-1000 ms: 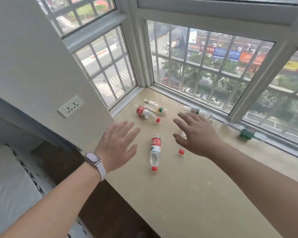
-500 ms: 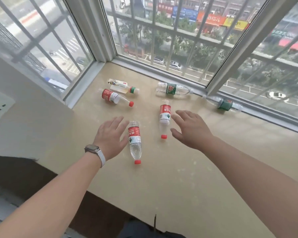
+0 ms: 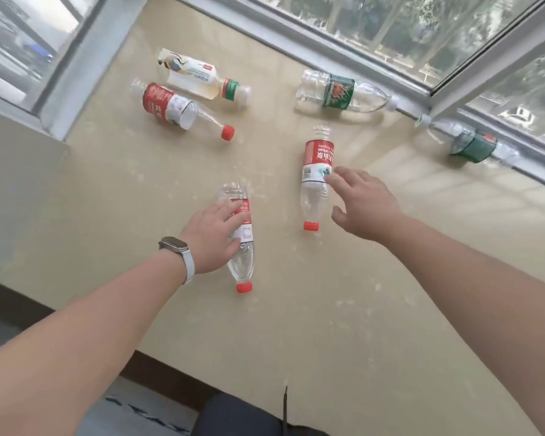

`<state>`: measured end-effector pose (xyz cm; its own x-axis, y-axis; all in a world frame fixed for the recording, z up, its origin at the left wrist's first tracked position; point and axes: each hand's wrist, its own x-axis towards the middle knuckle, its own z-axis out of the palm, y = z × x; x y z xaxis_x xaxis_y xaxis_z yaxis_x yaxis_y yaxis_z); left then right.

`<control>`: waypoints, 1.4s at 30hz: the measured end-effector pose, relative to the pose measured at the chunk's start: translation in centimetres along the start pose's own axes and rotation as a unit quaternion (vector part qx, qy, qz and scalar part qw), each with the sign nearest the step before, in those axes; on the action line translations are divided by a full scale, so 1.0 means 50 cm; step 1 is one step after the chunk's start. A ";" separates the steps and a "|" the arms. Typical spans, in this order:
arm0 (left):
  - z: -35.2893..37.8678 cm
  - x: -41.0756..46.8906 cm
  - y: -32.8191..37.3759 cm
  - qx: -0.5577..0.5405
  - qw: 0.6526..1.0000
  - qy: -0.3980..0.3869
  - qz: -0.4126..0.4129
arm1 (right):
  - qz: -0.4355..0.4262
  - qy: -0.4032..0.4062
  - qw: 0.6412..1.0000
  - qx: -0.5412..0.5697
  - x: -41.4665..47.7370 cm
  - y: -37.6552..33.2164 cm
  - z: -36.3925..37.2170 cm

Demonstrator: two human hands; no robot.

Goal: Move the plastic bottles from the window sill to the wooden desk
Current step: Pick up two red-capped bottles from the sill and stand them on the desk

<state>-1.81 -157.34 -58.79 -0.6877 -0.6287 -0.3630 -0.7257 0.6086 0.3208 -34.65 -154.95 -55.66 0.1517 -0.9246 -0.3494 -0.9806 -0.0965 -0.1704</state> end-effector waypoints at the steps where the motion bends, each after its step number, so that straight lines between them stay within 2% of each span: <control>1: 0.010 0.004 -0.009 -0.002 1.000 -0.002 0.012 | -0.015 -0.022 1.000 -0.013 0.015 0.010 0.006; 4: 0.026 0.013 -0.035 0.001 0.998 0.020 0.065 | -0.046 -0.042 0.997 -0.046 0.058 0.030 0.015; 7: 0.035 0.027 -0.060 0.061 0.989 0.042 0.131 | -0.077 -0.035 0.994 -0.070 0.098 0.041 0.028; 9: 0.041 0.037 -0.067 0.096 0.983 0.047 0.147 | -0.102 -0.036 0.989 -0.096 0.122 0.043 0.038; 16: 0.059 0.082 -0.043 0.174 0.965 0.052 0.188 | -0.200 0.037 0.964 -0.172 0.178 0.036 0.074; 18: 0.060 0.094 -0.038 0.170 0.957 0.060 0.228 | -0.203 0.033 0.961 -0.186 0.186 0.043 0.070; 21: 0.059 0.102 -0.043 0.176 0.938 0.056 0.292 | -0.177 -0.015 0.963 -0.201 0.179 0.064 0.060; 26: 0.049 0.117 -0.036 0.166 0.932 0.025 0.321 | -0.101 -0.009 0.986 -0.132 0.123 0.092 0.067; 30: 0.044 0.111 -0.024 0.144 0.948 0.000 0.285 | -0.042 0.007 0.996 -0.079 0.066 0.087 0.082; 36: 0.037 0.083 -0.004 0.104 0.977 -0.028 0.187 | 0.033 0.036 0.999 0.011 -0.016 0.053 0.073; 39: 0.026 0.050 0.011 0.038 0.992 0.000 0.121 | 0.062 0.056 0.996 0.045 -0.053 0.042 0.050; 42: 0.016 0.004 0.039 -0.037 0.999 0.036 0.012 | 0.083 0.077 0.990 0.079 -0.088 0.038 0.022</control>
<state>-3.34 -155.87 -58.93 -0.7020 -0.6500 -0.2911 -0.7071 0.5873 0.3938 -37.03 -150.67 -55.46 -0.0430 -0.9691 -0.2428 -0.9569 0.1098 -0.2689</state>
